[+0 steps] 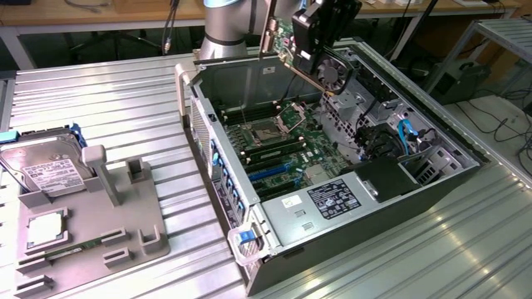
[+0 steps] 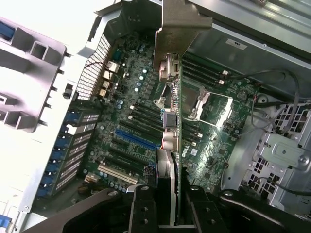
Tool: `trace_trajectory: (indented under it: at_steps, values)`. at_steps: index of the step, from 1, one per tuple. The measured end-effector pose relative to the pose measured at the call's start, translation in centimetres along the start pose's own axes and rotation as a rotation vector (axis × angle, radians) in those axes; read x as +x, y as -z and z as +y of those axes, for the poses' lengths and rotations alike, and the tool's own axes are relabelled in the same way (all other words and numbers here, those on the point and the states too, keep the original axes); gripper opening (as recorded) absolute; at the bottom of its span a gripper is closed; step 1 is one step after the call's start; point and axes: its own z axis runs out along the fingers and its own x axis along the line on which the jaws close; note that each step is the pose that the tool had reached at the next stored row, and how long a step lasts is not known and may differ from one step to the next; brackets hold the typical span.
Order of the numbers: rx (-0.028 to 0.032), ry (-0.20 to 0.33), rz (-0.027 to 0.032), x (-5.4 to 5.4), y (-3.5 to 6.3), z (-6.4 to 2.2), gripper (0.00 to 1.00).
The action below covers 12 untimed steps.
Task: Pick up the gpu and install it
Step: 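Insert the gpu into the slot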
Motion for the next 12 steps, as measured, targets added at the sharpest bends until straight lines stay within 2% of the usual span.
trace_trajectory:
  at_steps: [12]
  values:
    - [0.0,0.058,0.0019,0.0,0.0,0.0,0.28]
